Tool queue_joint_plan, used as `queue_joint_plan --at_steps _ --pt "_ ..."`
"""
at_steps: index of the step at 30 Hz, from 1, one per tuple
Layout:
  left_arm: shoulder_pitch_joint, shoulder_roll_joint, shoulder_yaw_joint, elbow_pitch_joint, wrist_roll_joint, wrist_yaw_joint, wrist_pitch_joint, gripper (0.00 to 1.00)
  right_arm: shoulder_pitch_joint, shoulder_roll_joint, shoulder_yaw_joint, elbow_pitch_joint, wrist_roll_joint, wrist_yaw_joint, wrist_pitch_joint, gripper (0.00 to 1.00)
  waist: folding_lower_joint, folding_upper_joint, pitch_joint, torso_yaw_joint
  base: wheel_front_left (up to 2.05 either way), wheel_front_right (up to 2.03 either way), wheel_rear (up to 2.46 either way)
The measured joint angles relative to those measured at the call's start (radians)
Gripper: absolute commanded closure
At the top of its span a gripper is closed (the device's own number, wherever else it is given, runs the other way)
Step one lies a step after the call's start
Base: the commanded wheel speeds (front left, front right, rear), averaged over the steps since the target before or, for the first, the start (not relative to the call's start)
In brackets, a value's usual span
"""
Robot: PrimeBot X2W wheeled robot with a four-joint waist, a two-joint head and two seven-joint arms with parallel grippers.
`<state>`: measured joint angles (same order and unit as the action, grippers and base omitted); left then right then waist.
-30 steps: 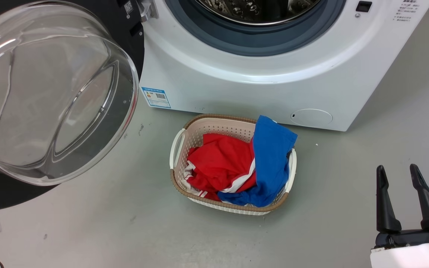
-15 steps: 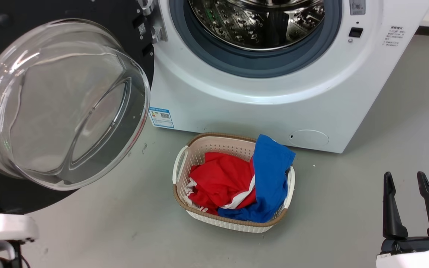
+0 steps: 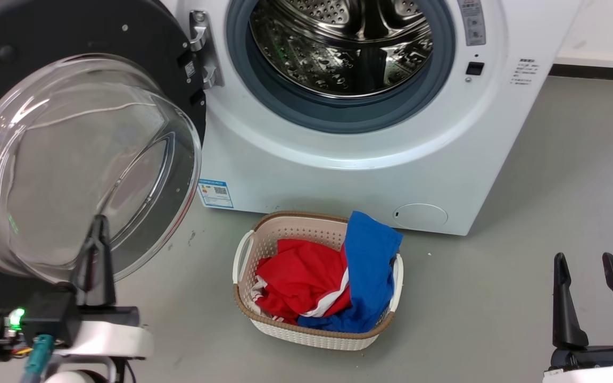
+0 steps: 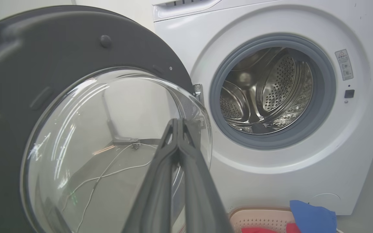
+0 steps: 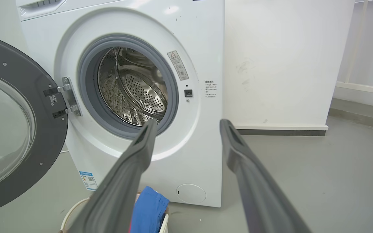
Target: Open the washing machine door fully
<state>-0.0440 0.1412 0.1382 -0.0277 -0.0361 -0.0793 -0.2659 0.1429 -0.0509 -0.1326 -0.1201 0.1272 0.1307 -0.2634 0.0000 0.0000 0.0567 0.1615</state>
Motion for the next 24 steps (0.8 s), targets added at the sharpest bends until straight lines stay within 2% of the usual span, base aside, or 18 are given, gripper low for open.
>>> queue_joint_plan --at_steps 11,12,13,24 --pt "0.041 -0.048 -0.123 0.068 -0.005 -0.024 0.000 1.00 0.023 0.000 0.006 0.003 0.000 0.000 0.000 0.00 -0.0001 0.0000 -0.023 -0.064 0.00 0.00 0.00" --pt "0.042 -0.053 -0.128 0.075 -0.009 -0.024 0.000 0.78 0.026 0.000 0.007 0.003 0.002 0.000 0.000 0.00 -0.0001 0.0000 -0.024 -0.070 0.00 0.00 0.00" --pt "0.050 -0.057 -0.138 0.093 -0.015 -0.026 0.000 0.00 0.032 0.000 0.010 0.005 0.005 0.000 0.000 0.00 0.0000 0.0000 -0.028 -0.078 0.00 0.00 0.00" --pt "0.087 -0.076 -0.174 0.131 -0.016 -0.017 0.000 0.00 0.065 0.000 0.012 0.023 0.027 0.000 0.000 0.00 0.0000 0.0000 -0.049 -0.091 0.00 0.00 0.00"
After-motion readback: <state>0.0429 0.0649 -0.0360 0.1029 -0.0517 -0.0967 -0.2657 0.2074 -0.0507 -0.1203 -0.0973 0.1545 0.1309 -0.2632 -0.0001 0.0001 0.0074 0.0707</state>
